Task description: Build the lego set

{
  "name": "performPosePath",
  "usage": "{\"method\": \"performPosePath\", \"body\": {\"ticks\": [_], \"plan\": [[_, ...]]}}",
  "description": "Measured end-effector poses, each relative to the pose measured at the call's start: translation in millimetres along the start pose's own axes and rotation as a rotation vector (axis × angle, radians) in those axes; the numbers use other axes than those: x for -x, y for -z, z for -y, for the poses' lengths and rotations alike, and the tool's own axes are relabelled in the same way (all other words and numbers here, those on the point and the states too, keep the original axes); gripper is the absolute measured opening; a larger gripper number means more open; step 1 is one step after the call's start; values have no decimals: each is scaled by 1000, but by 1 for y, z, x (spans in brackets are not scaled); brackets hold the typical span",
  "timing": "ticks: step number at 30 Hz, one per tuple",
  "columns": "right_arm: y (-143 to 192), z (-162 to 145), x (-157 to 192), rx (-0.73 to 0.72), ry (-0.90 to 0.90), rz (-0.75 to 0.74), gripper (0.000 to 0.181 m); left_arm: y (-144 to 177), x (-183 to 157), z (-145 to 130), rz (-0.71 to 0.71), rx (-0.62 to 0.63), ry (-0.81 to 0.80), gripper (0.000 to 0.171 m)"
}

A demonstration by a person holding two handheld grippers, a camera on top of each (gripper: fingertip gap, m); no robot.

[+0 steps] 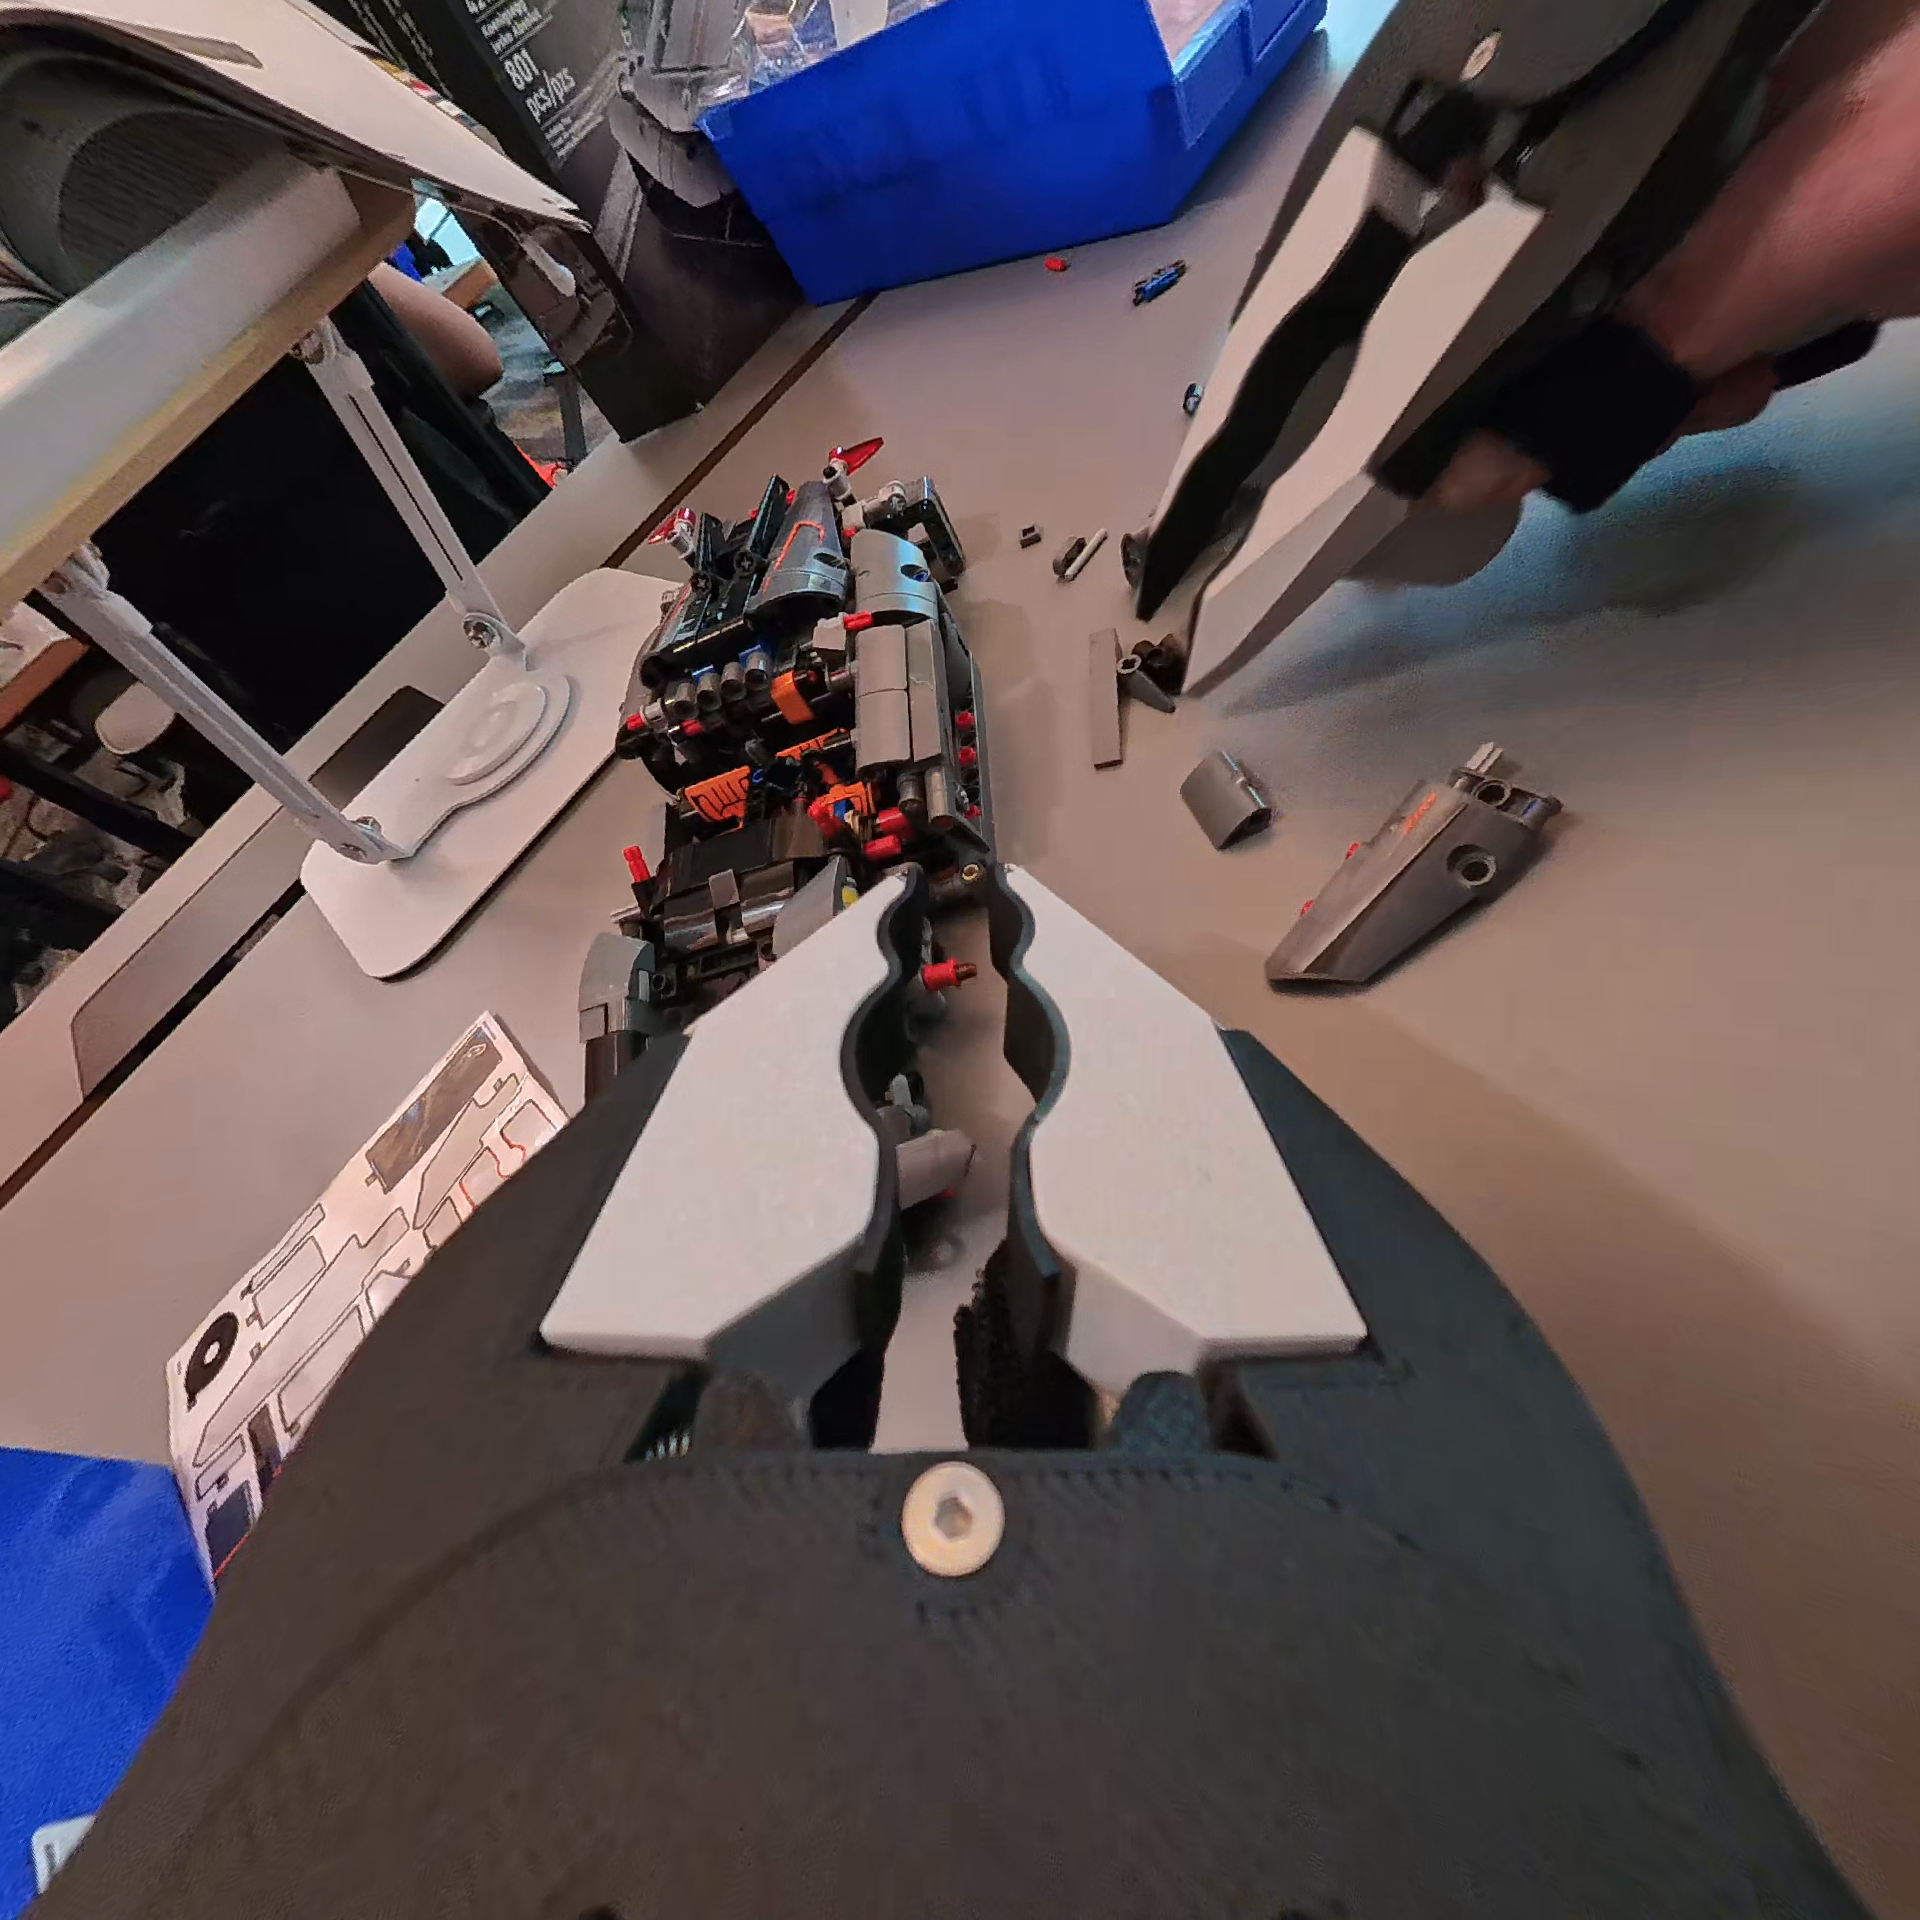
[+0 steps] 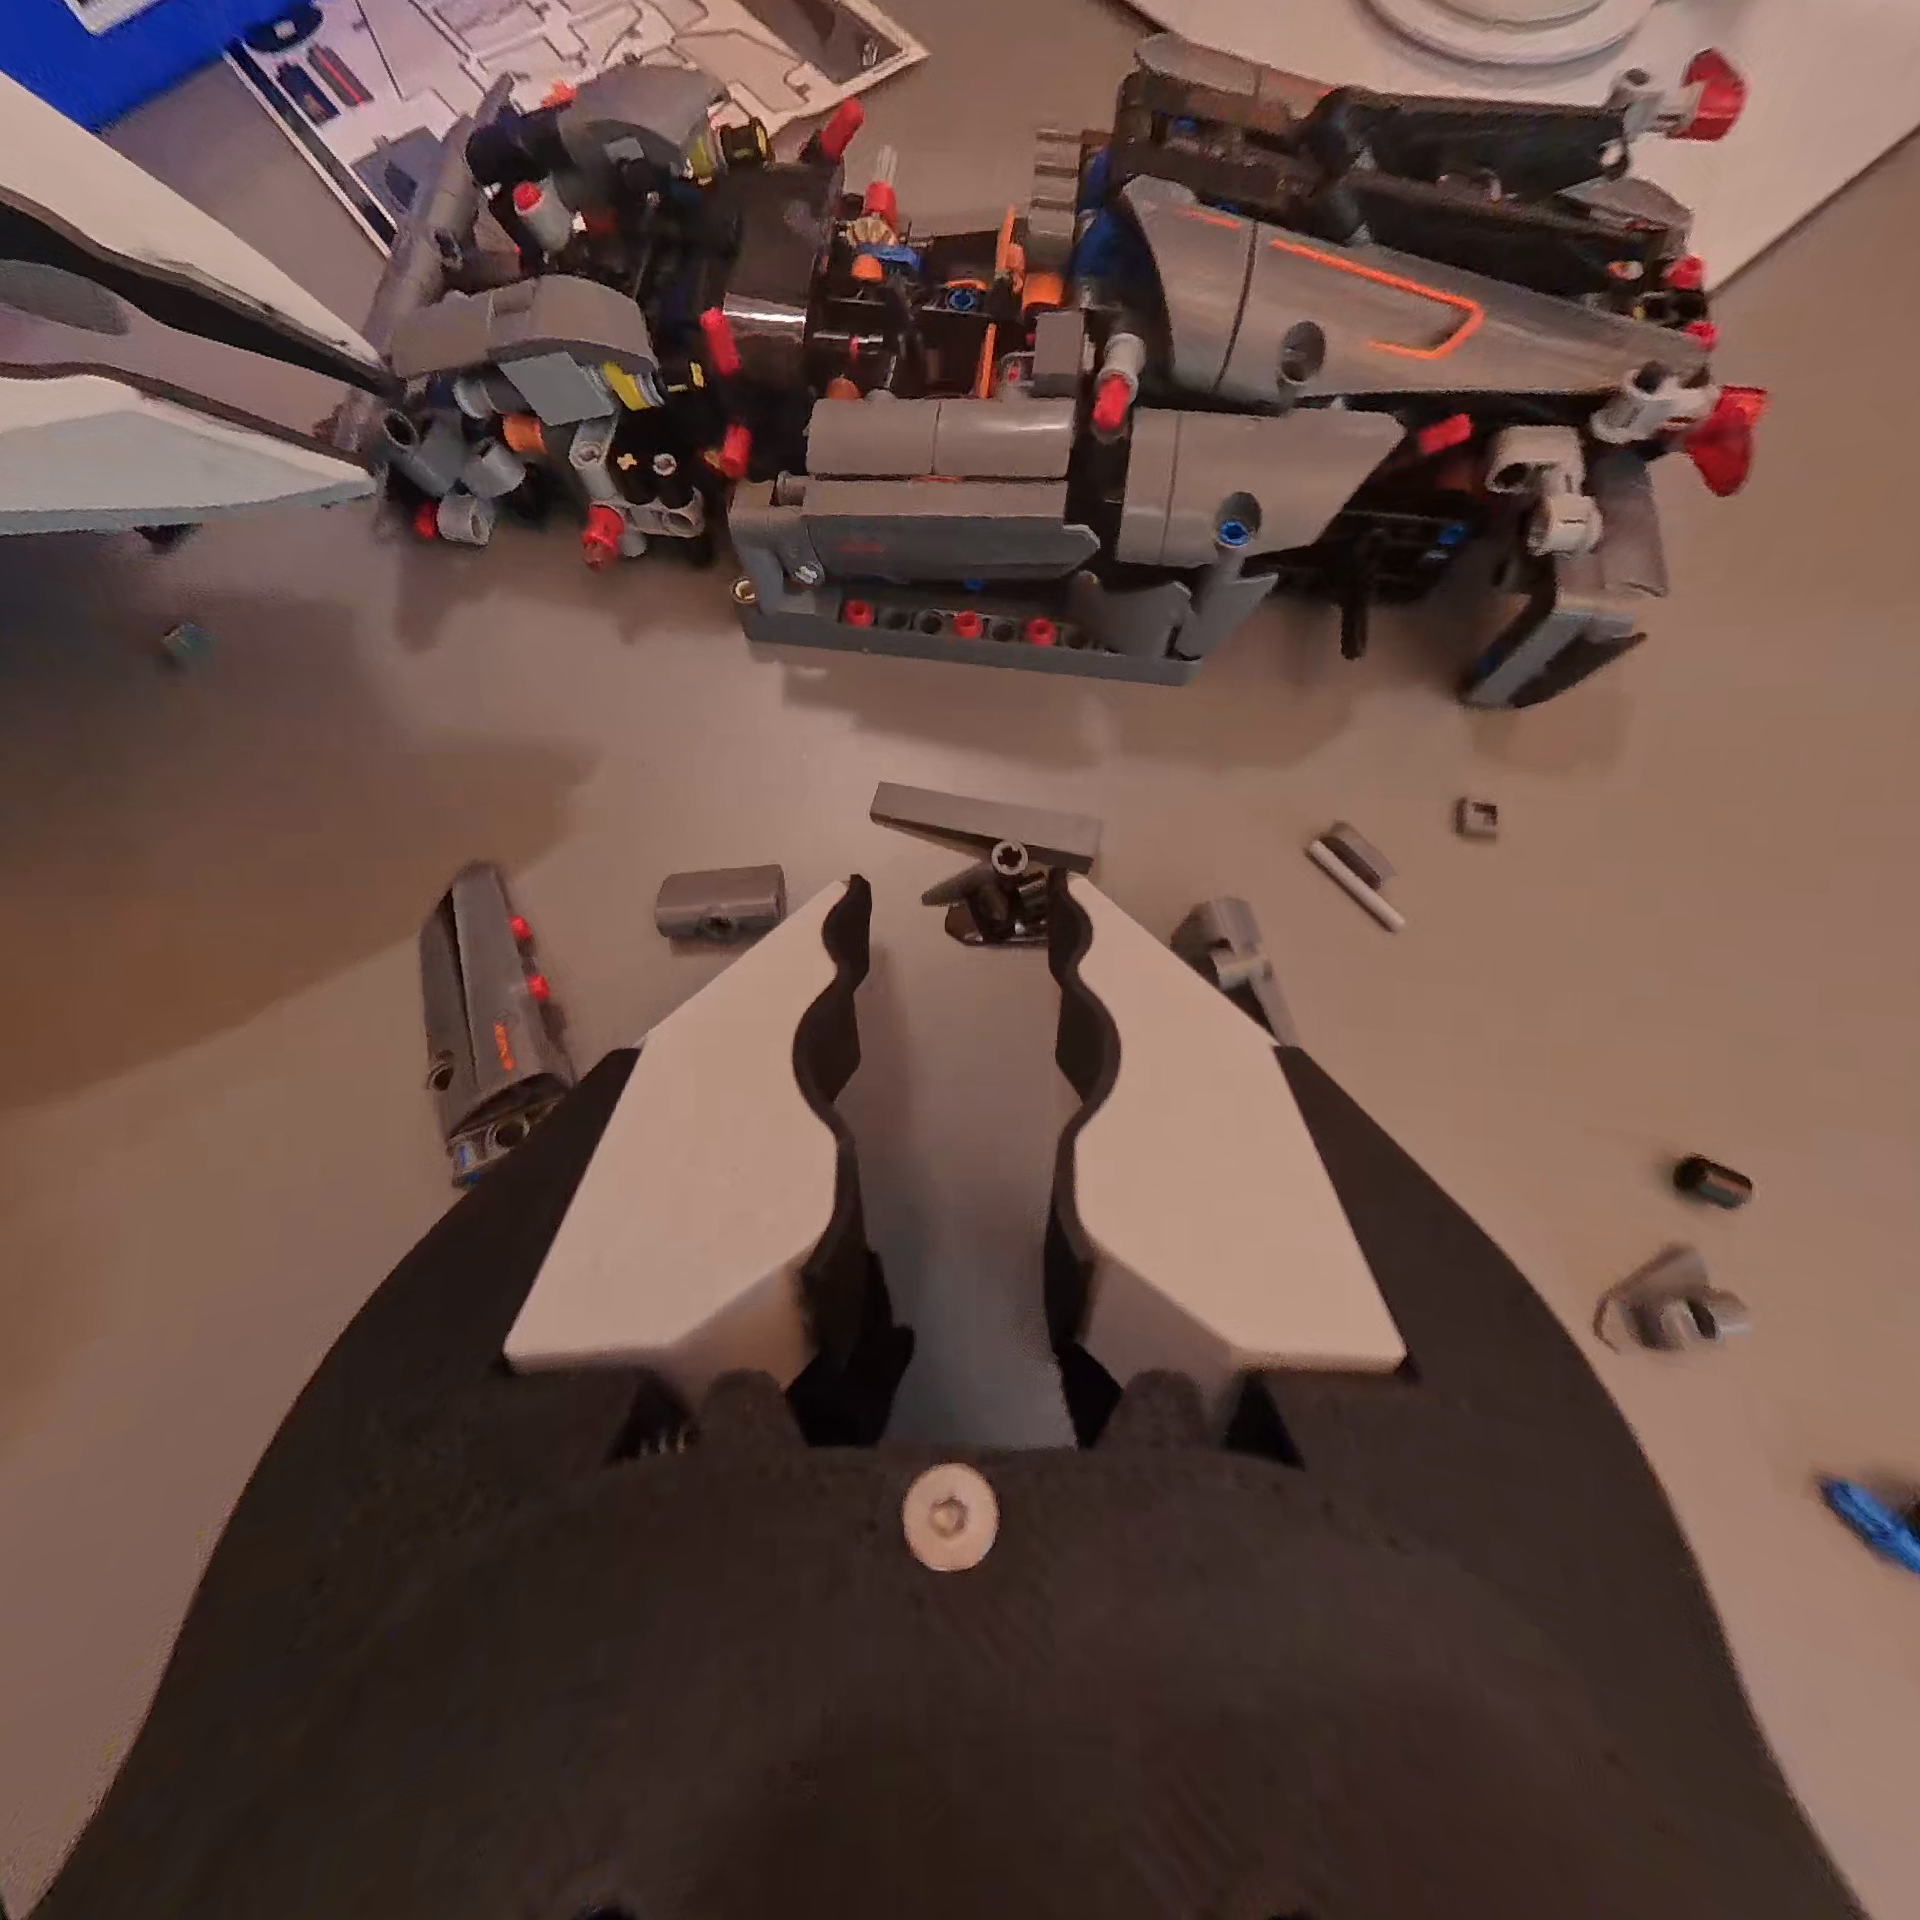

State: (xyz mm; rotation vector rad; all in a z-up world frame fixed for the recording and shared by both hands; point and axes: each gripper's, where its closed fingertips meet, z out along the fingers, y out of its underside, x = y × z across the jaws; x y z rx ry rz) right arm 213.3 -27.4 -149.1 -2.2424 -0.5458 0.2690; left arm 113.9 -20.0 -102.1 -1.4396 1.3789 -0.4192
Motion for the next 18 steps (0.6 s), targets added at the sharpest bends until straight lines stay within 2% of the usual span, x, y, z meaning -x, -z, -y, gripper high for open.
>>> {"method": "performPosePath", "body": {"ticks": [3, 10, 15, 18], "plan": [[-12, 0, 1, 20, 1, 14, 30, 0, -2, -1, -9, 0, 3, 10], [-15, -2, 3, 43, 30, 18, 7, -1, -1, 0, -15, -12, 14, 9], [-9, -4, 4, 29, 31, 13, 6, -1, -1, 0, -15, -17, 20, 9], [6, 4, 9, -34, -6, 42, 5, -1, 0, 0, -13, -17, 17, 9]]}}
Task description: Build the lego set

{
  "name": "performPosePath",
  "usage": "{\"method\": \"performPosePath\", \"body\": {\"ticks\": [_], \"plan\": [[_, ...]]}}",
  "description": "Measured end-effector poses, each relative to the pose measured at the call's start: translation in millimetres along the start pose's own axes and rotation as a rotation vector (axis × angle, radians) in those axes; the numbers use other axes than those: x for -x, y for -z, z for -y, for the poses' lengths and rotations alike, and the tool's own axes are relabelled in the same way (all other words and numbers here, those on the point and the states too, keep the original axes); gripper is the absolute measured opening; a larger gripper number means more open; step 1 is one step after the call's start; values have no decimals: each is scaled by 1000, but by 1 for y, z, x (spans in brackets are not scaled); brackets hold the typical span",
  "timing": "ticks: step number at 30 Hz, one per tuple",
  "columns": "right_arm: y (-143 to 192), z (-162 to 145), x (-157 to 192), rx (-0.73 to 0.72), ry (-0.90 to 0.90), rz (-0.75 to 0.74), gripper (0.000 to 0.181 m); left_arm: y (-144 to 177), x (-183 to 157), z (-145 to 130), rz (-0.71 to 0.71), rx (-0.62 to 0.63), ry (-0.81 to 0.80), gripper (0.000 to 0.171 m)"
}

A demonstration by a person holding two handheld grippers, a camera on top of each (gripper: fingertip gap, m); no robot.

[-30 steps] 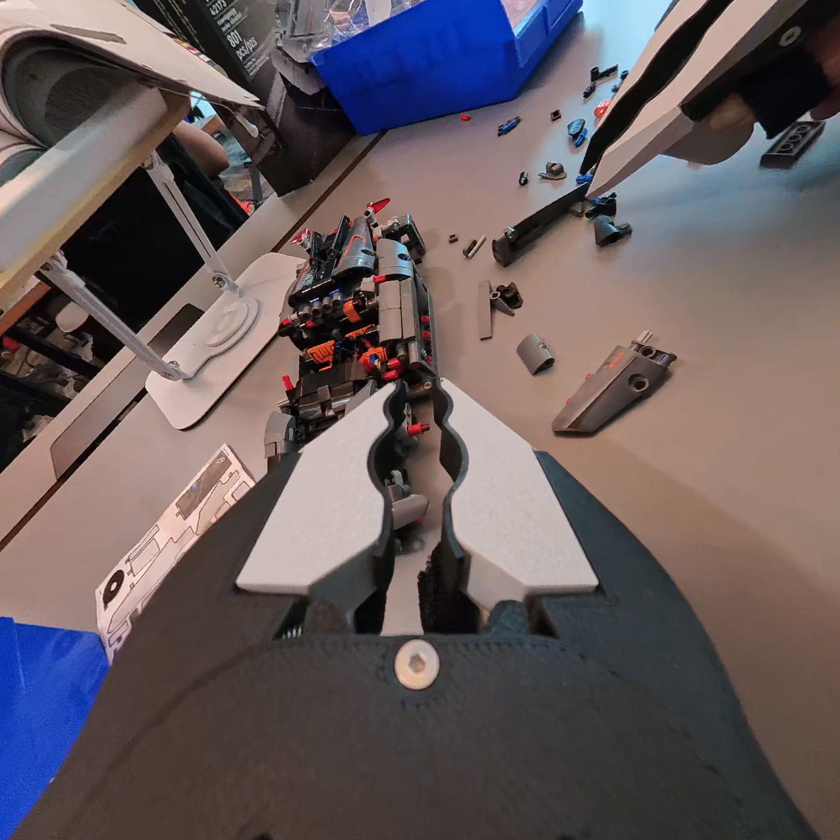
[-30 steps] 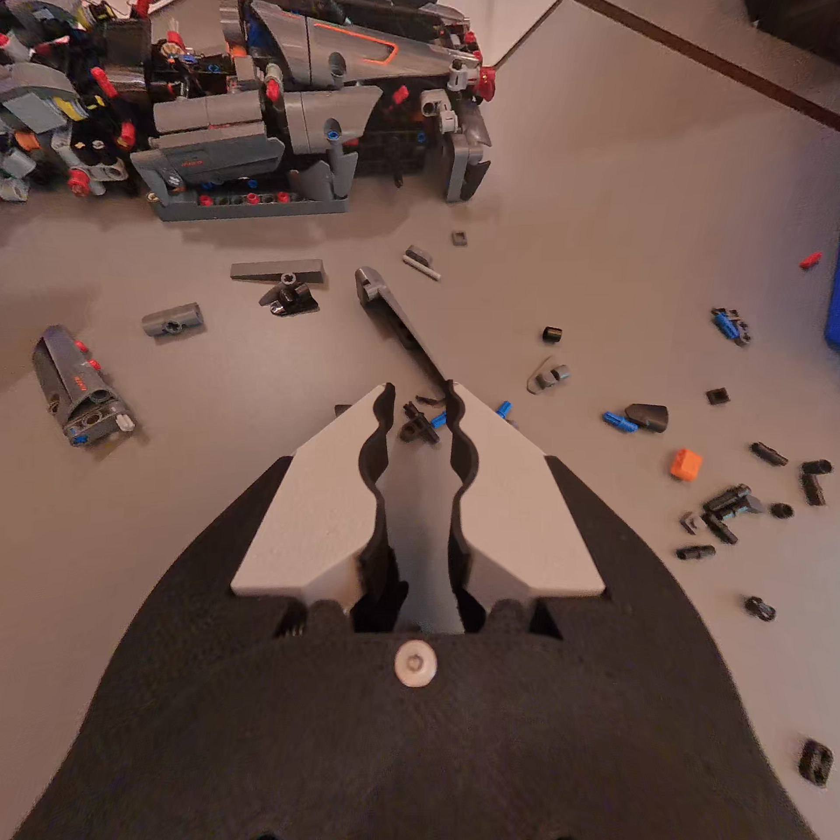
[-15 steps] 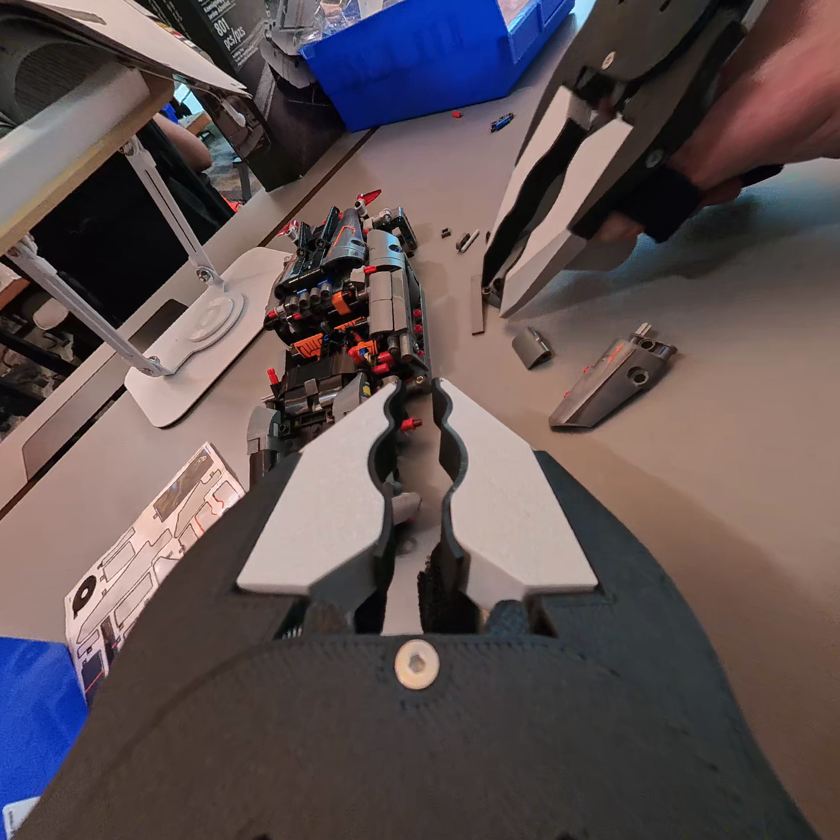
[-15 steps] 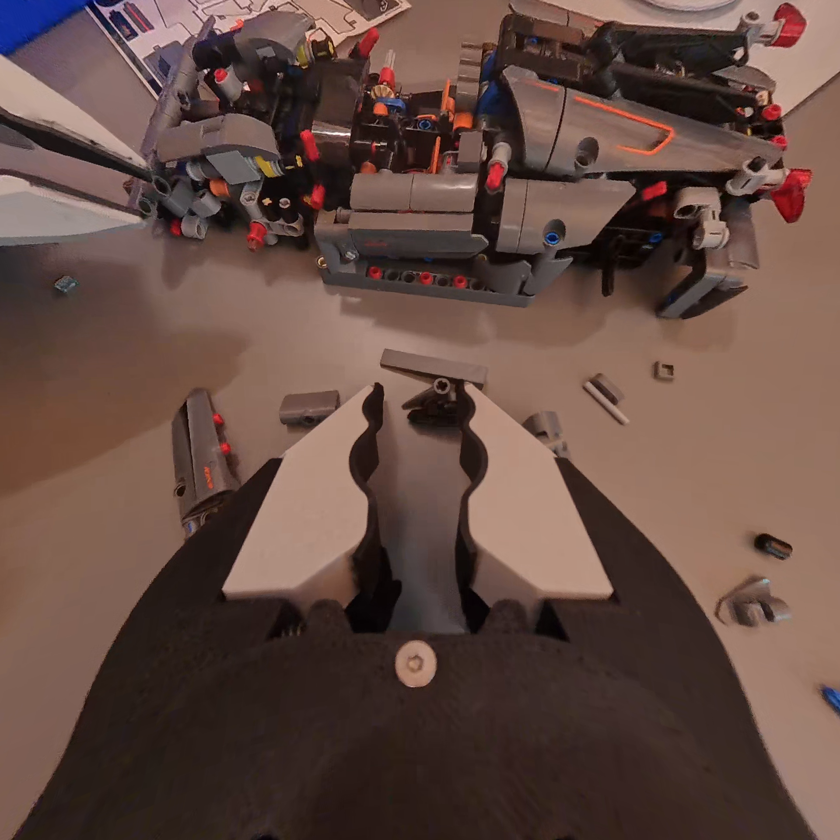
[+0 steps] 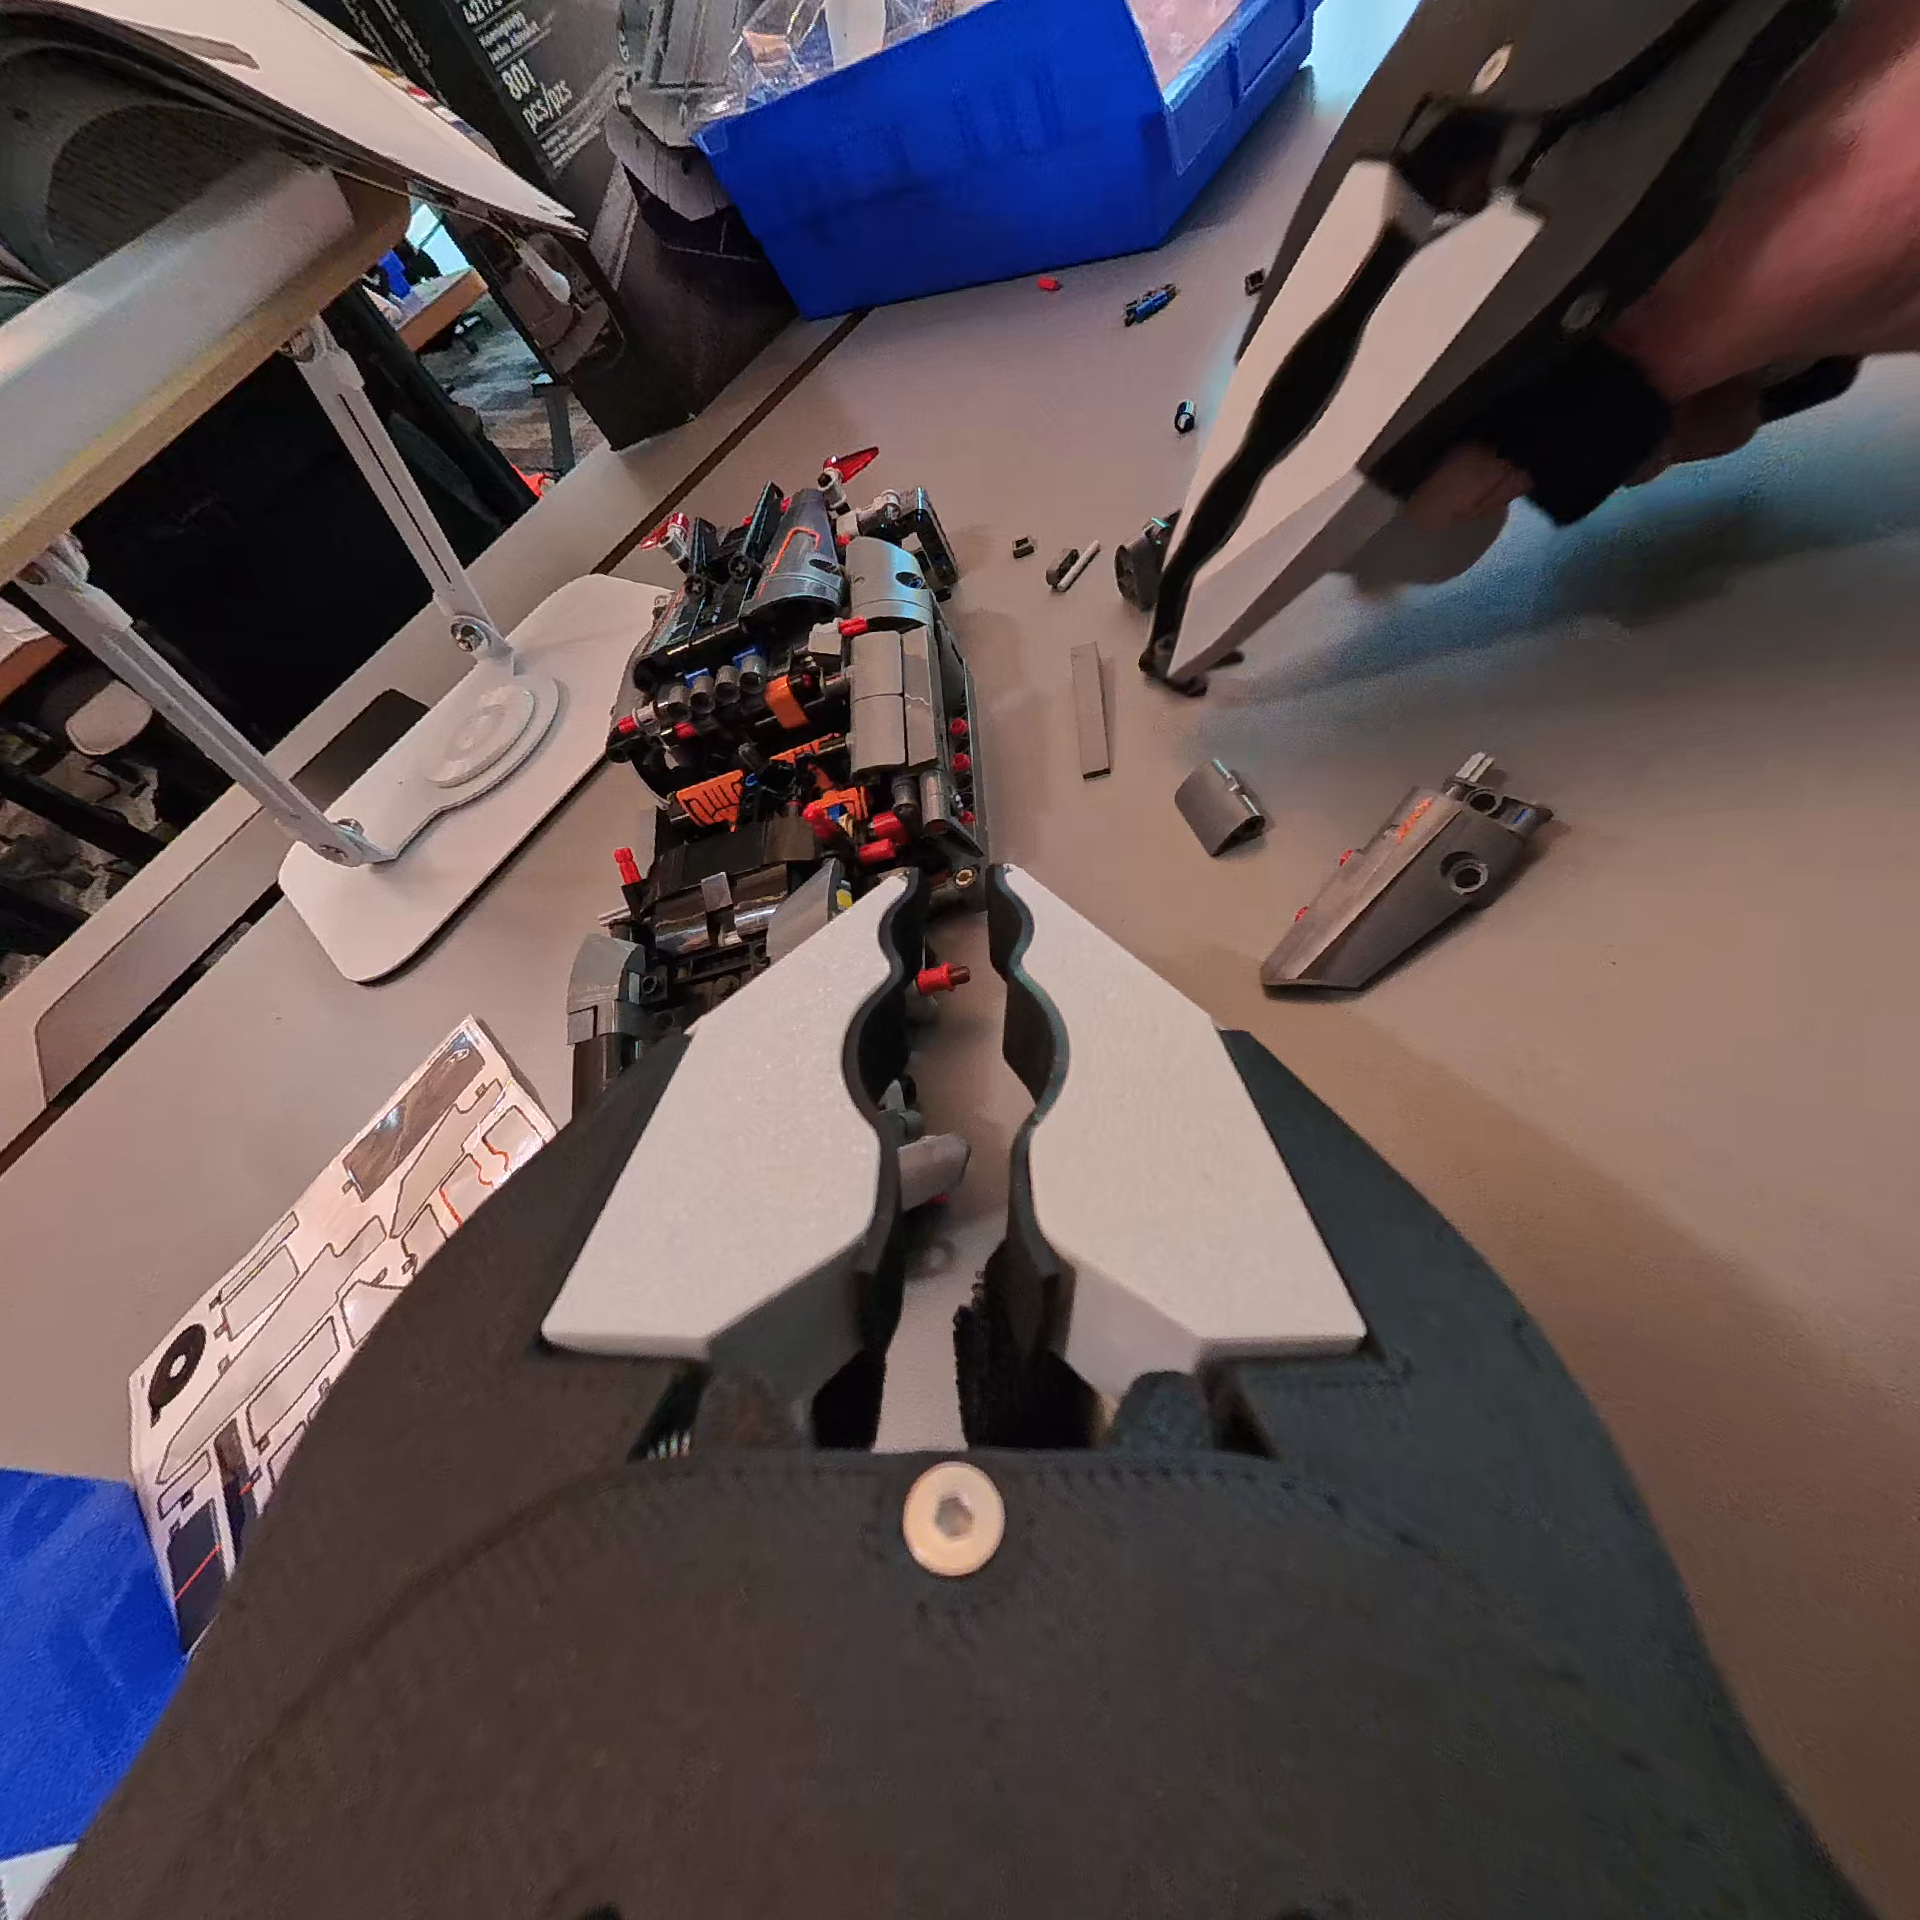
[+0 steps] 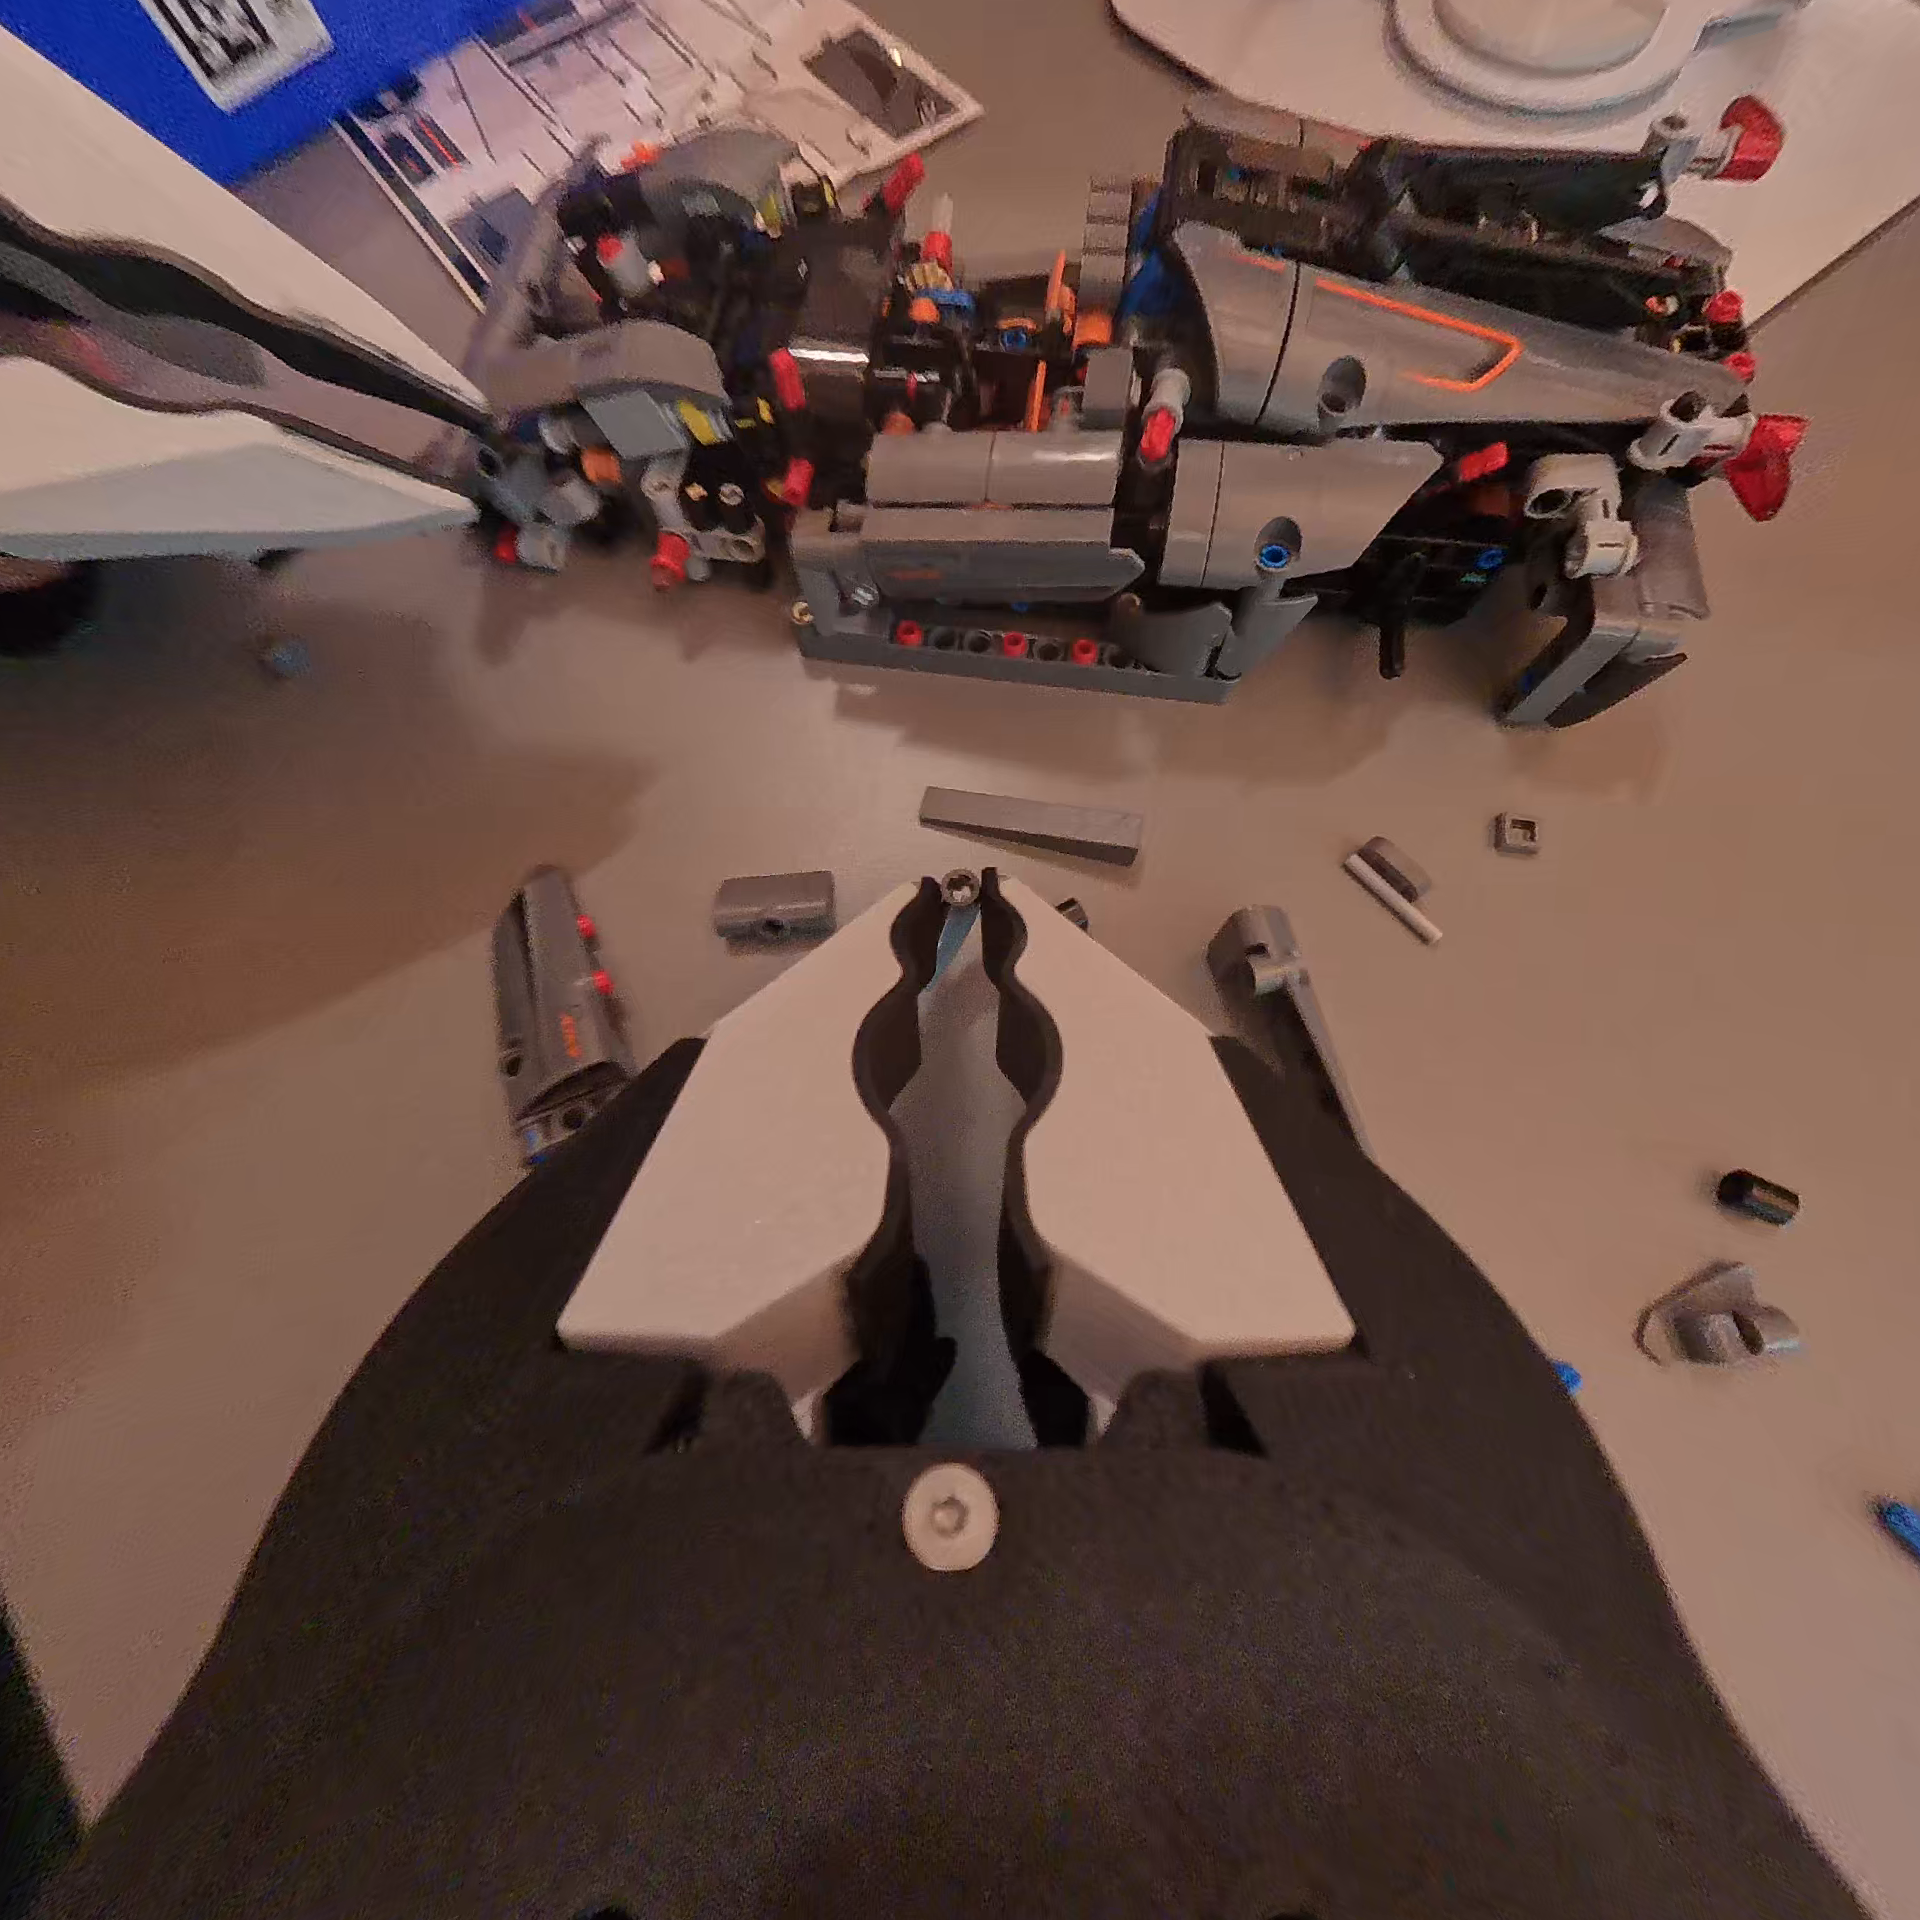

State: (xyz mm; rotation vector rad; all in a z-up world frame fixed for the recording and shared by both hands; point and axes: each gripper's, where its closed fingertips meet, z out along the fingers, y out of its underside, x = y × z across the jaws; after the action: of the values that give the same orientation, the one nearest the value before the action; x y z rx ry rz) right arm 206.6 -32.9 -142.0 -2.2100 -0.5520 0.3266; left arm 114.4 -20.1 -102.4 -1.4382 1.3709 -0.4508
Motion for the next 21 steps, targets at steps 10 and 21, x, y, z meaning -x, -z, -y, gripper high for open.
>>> {"method": "performPosePath", "body": {"ticks": [10, 21], "plan": [[53, -35, 28, -7, -64, 33, 5, 3, -13, 10, -40, -22, -62, 15], [64, -44, 38, -70, -70, 39, 5, -6, -74, 11, -284, 71, -173, 39]]}}
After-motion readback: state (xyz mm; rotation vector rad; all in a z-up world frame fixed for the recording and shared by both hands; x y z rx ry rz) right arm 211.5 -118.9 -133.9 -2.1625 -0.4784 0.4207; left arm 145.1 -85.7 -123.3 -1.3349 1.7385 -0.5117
